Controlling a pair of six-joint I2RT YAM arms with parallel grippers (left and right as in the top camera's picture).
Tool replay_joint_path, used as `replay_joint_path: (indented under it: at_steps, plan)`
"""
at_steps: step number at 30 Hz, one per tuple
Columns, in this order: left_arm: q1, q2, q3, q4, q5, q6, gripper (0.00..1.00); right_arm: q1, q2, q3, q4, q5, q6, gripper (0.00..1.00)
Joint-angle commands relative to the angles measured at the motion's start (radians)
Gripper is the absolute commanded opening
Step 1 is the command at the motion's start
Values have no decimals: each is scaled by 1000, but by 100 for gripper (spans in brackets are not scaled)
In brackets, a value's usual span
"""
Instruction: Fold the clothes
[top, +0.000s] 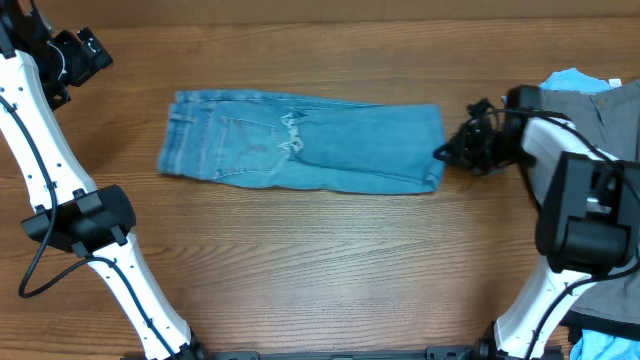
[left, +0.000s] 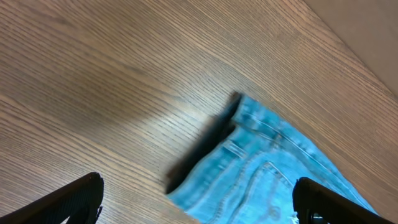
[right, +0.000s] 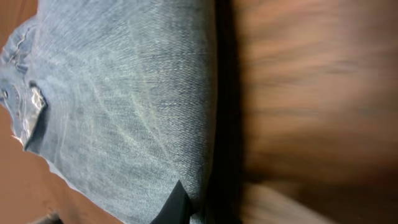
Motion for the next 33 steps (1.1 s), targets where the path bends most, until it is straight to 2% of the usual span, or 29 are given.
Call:
replay_joint_path:
  at_steps: [1, 5, 9, 12, 16, 20, 21, 22, 24, 26, 27, 29, 30, 31, 33]
  plan:
    - [-7, -4, 8, -2, 8, -17, 100, -116, 8, 37, -33, 45, -27, 29]
    - [-7, -4, 8, -2, 8, -17, 100, -156, 8, 37, -50, 45, -52, 29]
    - [-7, -4, 8, -2, 8, -17, 100, -132, 8, 37, -39, 45, -55, 64]
    - [-7, -4, 8, -2, 8, -17, 100, -105, 8, 37, -25, 45, -121, 89]
    - [-7, -4, 8, -2, 8, -17, 100, -69, 8, 19, 42, 52, -143, 96]
    - [-7, -4, 8, -2, 8, -17, 100, -2, 34, -24, 138, 51, -150, 97]
    - [-7, -4, 8, -2, 8, -17, 100, 20, 49, -28, 151, 48, -151, 94]
    - [-8, -4, 8, -2, 8, -17, 100, 54, 69, -35, 169, 40, -152, 79]
    - [-8, -4, 8, -2, 8, -17, 100, 97, 89, -37, 187, 28, -162, 65]
    - [-8, -4, 8, -2, 8, -17, 100, 134, 99, -37, 196, 25, -179, 56]
    - [-8, -4, 8, -2, 8, -17, 100, 149, 99, -35, 196, 23, -182, 47]
    - [-8, -4, 8, -2, 8, -17, 100, 159, 94, -19, 179, 21, -182, 25]
    - [-8, -4, 8, -2, 8, -17, 100, 155, 94, 9, 145, 22, -182, 8]
    - [-8, -4, 8, -2, 8, -17, 100, 149, 94, 23, 126, 22, -182, 4]
    - [-8, -4, 8, -2, 8, -17, 100, 134, 94, 49, 87, 21, -181, 4]
